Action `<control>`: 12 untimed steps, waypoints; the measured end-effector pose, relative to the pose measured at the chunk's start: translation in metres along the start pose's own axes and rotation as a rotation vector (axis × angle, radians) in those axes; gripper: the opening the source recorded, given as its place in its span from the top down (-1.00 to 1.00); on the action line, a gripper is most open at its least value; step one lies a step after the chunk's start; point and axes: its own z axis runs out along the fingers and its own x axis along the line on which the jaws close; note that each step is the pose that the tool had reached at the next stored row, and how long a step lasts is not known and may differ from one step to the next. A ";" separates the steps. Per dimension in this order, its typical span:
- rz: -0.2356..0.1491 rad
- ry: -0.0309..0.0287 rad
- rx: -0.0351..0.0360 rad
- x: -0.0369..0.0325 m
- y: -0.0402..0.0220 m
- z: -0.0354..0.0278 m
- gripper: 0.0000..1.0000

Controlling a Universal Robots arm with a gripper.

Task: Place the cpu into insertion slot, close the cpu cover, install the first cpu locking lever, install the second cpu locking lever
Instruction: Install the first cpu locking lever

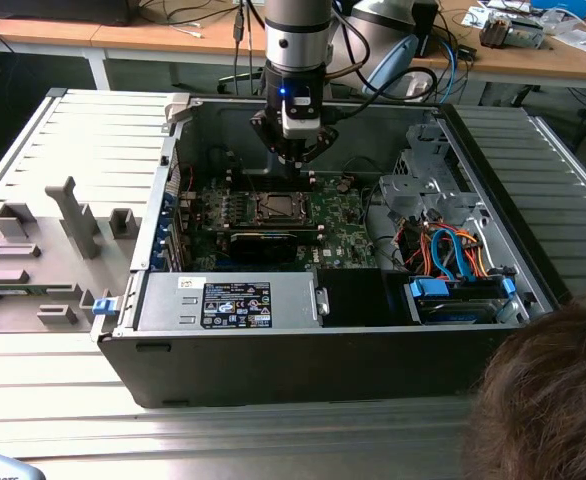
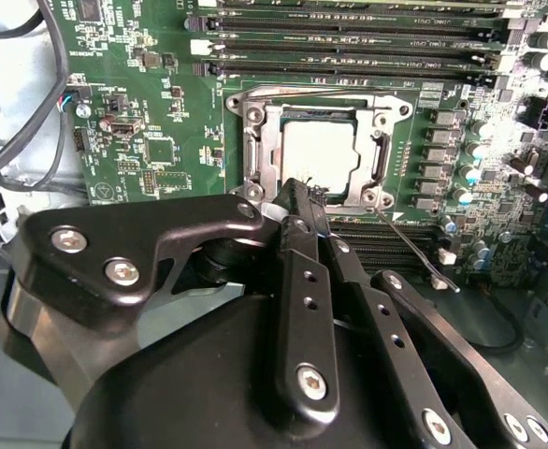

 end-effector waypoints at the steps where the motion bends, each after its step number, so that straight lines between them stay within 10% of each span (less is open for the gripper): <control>1: -0.002 0.0000 -0.0001 0.0000 0.0000 0.0000 0.79; 12: -0.029 -0.0005 -0.0016 0.0000 0.0000 0.0000 0.79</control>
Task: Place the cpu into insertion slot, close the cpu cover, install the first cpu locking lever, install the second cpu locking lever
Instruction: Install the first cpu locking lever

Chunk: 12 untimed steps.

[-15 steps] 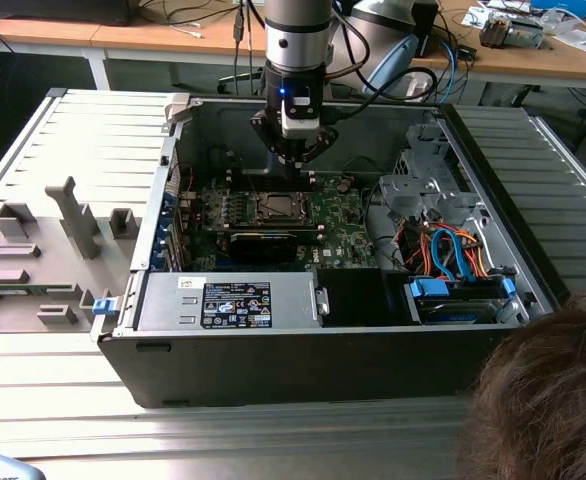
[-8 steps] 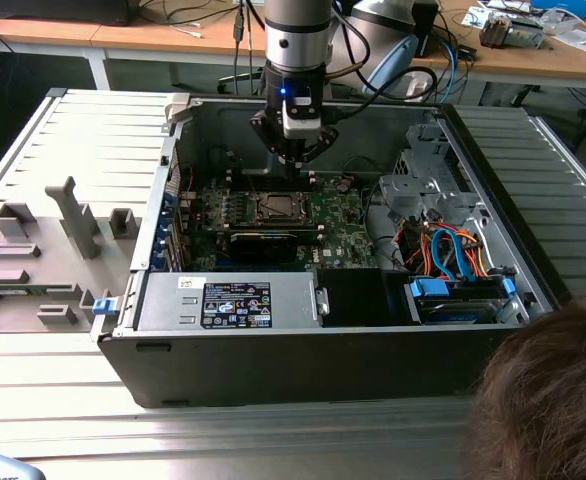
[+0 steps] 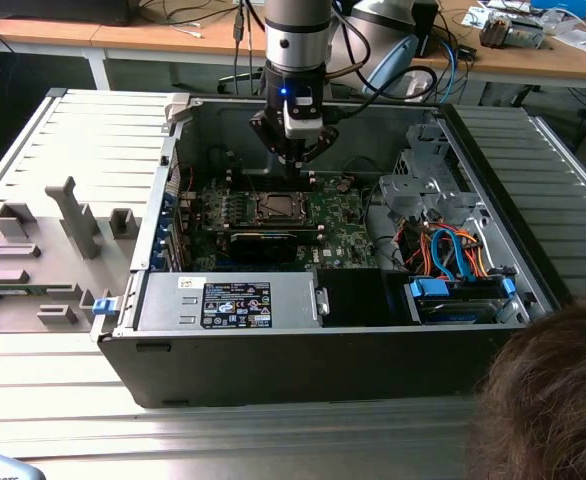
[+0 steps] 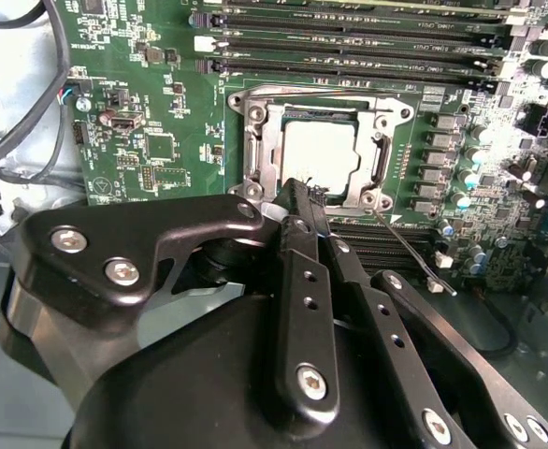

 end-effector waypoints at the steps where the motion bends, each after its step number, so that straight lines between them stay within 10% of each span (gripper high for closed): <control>1: -0.003 0.0000 -0.0002 0.0000 0.0000 0.0000 0.79; 12: -0.025 -0.0004 -0.0014 0.0000 0.0000 0.0000 0.79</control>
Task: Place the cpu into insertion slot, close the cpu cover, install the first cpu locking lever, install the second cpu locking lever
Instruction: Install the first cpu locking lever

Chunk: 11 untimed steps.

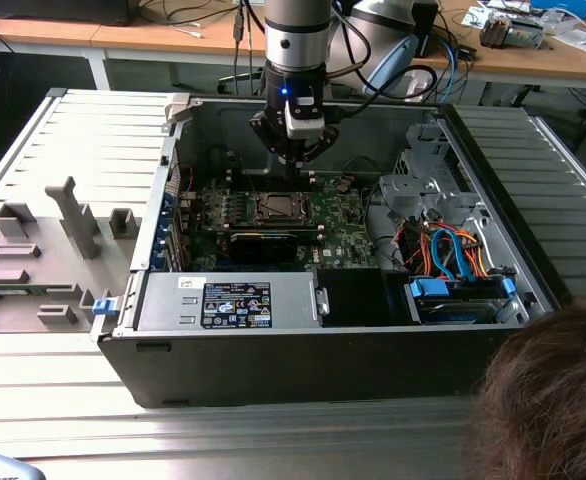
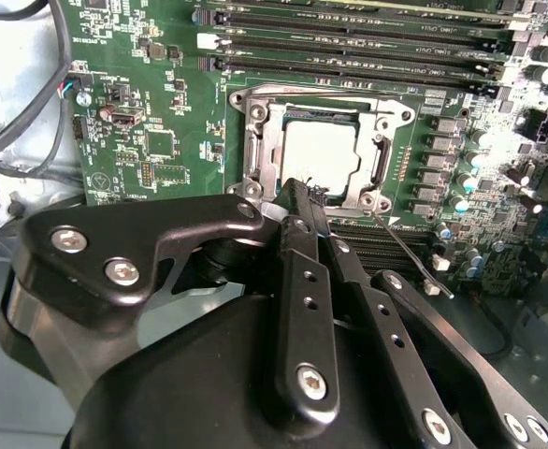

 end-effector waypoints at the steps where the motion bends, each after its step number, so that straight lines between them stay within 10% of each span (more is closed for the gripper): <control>1: -0.002 -0.0001 -0.0001 0.0000 0.0000 0.0000 0.79; 11: -0.022 -0.0004 -0.0012 0.0000 0.0000 0.0000 0.79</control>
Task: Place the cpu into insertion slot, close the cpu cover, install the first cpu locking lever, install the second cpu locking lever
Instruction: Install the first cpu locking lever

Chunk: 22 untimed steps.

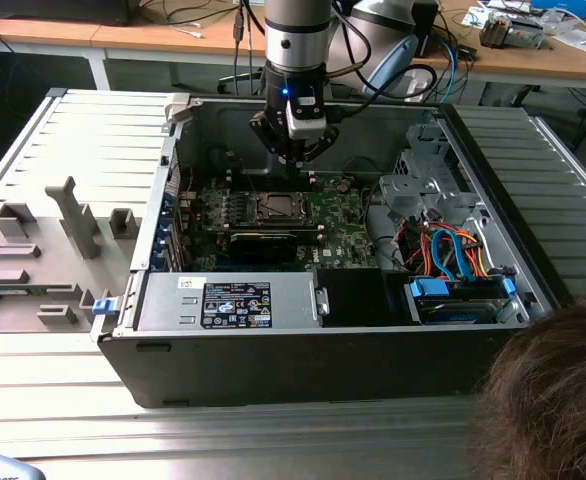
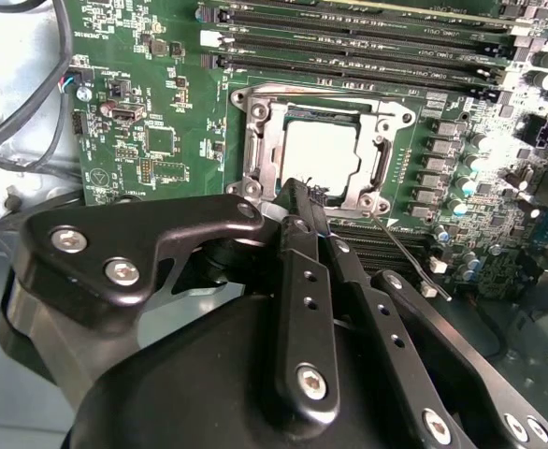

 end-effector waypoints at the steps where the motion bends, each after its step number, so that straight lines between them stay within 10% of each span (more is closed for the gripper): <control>1: -0.002 0.0000 -0.0001 0.0000 0.0000 0.0000 0.79; 22: -0.045 -0.0007 -0.0026 0.0000 0.0000 0.0000 0.79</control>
